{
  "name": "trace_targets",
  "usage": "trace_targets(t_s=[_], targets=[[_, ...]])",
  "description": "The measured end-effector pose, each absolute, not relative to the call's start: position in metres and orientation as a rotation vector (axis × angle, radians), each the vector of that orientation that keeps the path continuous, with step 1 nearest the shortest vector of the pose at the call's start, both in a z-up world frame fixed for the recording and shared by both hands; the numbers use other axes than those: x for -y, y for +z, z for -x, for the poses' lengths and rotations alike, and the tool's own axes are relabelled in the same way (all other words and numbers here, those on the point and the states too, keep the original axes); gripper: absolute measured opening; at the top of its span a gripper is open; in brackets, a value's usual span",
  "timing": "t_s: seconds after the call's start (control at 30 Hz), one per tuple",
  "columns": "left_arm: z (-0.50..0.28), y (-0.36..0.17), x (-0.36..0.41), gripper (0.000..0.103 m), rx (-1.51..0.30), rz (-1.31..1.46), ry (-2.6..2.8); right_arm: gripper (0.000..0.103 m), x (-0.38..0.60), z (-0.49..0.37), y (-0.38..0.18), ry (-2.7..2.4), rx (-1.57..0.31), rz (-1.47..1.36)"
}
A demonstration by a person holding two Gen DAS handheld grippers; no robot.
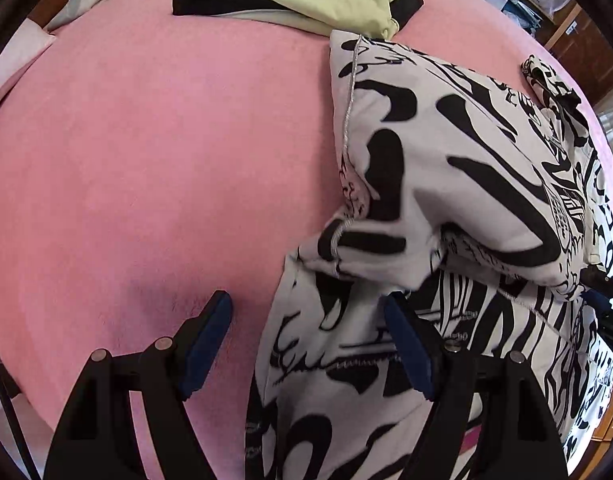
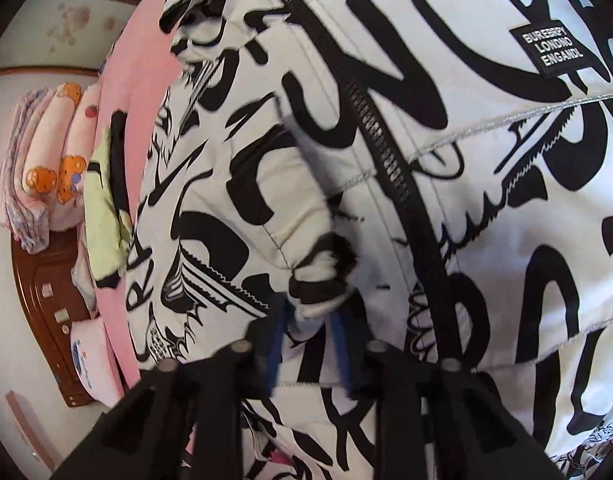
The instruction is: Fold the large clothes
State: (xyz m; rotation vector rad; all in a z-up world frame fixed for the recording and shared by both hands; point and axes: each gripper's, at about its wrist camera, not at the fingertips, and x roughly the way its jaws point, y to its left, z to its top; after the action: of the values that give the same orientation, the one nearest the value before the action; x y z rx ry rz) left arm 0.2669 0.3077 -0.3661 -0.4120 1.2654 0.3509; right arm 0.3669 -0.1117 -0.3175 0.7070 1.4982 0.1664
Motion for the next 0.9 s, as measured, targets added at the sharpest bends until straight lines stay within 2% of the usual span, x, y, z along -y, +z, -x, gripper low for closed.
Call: trace_targets(t_s=[0.13,0.27,0.33,0.4,0.5,0.53,0.57,0.9], targets=[[-0.269,-0.370,-0.319,0.077,-1.243,0.407,0.344,0.005,0.123,-0.368,-0.307,0.182,-1.394,-0.766],[-0.271,-0.372,-0.321,0.077,-1.238,0.367,0.330,0.004,0.131,-0.364,-0.286,0.182,-1.298,-0.766],[-0.273,-0.371,-0.321,0.071,-1.224,0.340,0.321,0.003,0.136,-0.359,-0.275,0.171,-1.273,-0.772],[-0.273,-0.365,-0.318,0.070,-1.227,0.320,0.310,0.003,0.143,-0.354,-0.265,0.151,-1.247,-0.770],[-0.277,-0.364,-0.314,0.056,-1.228,0.294,0.274,0.003,0.158,-0.339,-0.251,0.101,-1.206,-0.788],[-0.279,-0.363,-0.311,0.044,-1.231,0.285,0.254,0.003,0.160,-0.335,-0.249,0.092,-1.204,-0.793],[-0.283,-0.362,-0.306,0.038,-1.234,0.280,0.240,0.003,0.164,-0.330,-0.248,0.082,-1.205,-0.796],[-0.301,-0.363,-0.293,0.033,-1.271,0.302,0.250,0.003,0.175,-0.291,-0.275,-0.033,-1.251,-0.778]])
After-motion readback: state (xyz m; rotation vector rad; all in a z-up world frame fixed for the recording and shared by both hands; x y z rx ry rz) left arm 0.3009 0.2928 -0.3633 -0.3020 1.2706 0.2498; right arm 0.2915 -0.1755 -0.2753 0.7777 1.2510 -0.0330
